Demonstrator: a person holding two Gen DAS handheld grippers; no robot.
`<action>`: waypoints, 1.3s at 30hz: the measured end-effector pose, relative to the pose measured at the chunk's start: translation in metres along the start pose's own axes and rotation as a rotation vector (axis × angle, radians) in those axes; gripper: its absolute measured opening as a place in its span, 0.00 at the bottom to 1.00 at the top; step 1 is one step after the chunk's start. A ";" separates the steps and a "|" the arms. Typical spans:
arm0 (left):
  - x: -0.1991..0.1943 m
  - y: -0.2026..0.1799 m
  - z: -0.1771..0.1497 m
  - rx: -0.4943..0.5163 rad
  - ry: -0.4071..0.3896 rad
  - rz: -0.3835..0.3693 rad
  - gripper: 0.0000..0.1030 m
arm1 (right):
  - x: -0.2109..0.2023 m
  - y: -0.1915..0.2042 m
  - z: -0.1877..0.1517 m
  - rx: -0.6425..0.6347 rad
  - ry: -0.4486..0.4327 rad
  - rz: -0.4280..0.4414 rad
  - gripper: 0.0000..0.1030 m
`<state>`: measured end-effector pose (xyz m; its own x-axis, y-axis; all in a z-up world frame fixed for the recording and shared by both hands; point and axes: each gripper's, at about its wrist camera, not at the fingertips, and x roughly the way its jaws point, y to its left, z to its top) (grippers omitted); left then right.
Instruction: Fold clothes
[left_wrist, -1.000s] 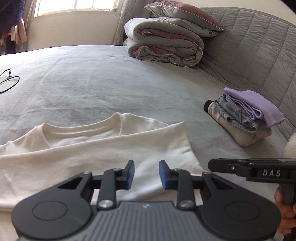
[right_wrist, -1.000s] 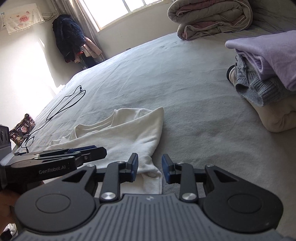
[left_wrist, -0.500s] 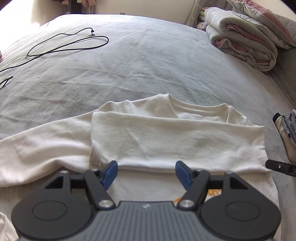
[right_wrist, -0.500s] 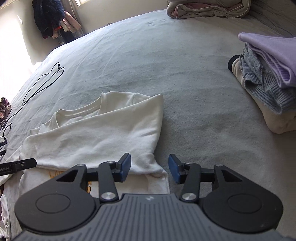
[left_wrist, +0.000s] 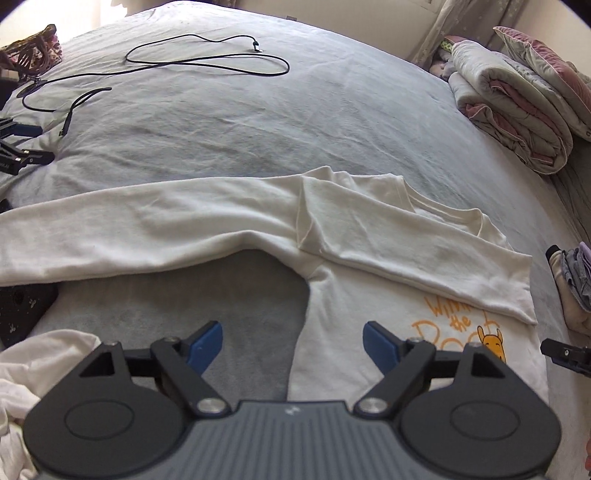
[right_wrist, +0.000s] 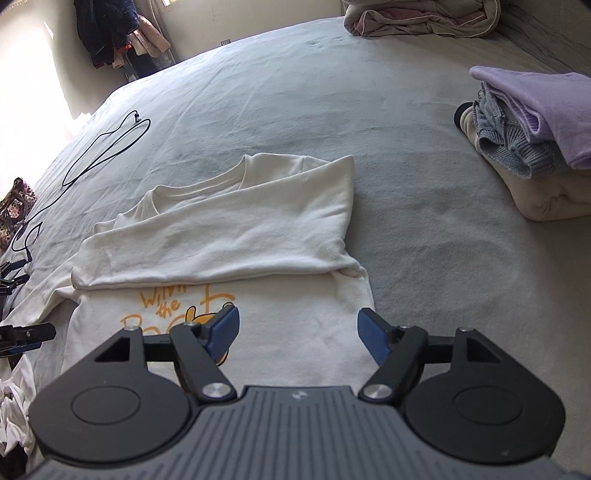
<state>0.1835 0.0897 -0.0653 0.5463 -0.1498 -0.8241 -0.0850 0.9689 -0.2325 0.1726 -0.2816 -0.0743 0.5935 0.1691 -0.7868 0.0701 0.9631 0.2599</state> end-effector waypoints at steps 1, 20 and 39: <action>-0.003 0.008 0.000 -0.020 -0.004 0.005 0.82 | 0.001 0.003 -0.001 0.001 0.009 -0.006 0.73; -0.036 0.137 -0.009 -0.353 -0.093 0.144 0.97 | 0.014 0.051 -0.018 0.031 0.102 -0.019 0.79; -0.049 0.236 -0.029 -0.839 -0.280 0.157 0.95 | 0.023 0.072 -0.022 -0.002 0.131 -0.022 0.83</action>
<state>0.1127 0.3203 -0.0945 0.6507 0.1324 -0.7477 -0.6969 0.4952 -0.5188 0.1736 -0.2036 -0.0859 0.4823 0.1737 -0.8586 0.0799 0.9673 0.2406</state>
